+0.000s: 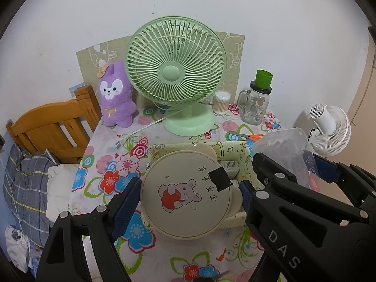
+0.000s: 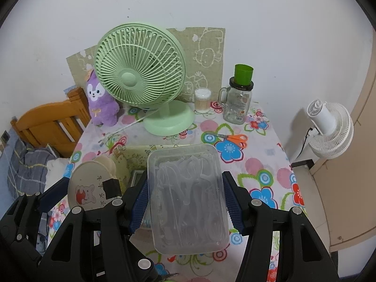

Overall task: Organize rigid objects
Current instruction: 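Lift the mirror and floss box and carry both toward the fabric box, then lower the mirror and floss box into the box and open both tools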

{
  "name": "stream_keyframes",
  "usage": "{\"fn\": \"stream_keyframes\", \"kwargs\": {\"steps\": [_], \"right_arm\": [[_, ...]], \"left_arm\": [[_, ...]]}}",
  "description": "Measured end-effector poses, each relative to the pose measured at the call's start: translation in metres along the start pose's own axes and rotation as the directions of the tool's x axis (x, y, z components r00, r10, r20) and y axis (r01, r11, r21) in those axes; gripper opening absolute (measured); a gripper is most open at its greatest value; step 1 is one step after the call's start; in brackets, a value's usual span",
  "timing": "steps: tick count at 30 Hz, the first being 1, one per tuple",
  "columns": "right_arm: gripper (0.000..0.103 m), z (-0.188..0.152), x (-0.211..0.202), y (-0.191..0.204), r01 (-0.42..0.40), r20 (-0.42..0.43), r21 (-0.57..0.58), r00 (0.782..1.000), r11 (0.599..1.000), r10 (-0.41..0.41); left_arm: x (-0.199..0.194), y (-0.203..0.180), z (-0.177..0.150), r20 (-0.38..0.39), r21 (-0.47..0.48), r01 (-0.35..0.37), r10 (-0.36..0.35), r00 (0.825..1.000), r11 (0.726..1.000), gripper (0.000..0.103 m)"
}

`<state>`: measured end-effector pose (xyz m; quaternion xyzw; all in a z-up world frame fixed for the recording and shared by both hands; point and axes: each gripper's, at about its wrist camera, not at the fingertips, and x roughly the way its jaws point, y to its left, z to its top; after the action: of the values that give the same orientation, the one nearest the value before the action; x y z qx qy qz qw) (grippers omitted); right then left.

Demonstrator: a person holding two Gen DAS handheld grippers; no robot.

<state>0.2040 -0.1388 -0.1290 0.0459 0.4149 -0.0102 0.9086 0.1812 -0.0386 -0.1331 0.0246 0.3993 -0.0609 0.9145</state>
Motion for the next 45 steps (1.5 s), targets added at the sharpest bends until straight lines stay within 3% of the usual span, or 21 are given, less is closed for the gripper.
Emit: {"fn": "stream_keyframes", "kwargs": {"steps": [13,33,45], "right_arm": [[0.062,0.01,0.054,-0.003,-0.009,-0.06,0.015,0.998,1.0,0.01],[0.064,-0.011,0.113,-0.004,-0.011,-0.146,0.031,0.989,0.999,0.015],[0.08,-0.006,0.1,-0.006,0.048,-0.094,-0.013,0.994,0.999,-0.049]], "left_arm": [[0.051,0.002,0.008,-0.061,-0.009,-0.008,0.007,0.998,1.0,0.085],[0.106,0.005,-0.01,-0.146,0.0,0.017,-0.016,0.989,1.0,0.085],[0.11,0.003,-0.007,-0.152,-0.013,0.034,-0.036,0.988,0.999,0.085]]}}
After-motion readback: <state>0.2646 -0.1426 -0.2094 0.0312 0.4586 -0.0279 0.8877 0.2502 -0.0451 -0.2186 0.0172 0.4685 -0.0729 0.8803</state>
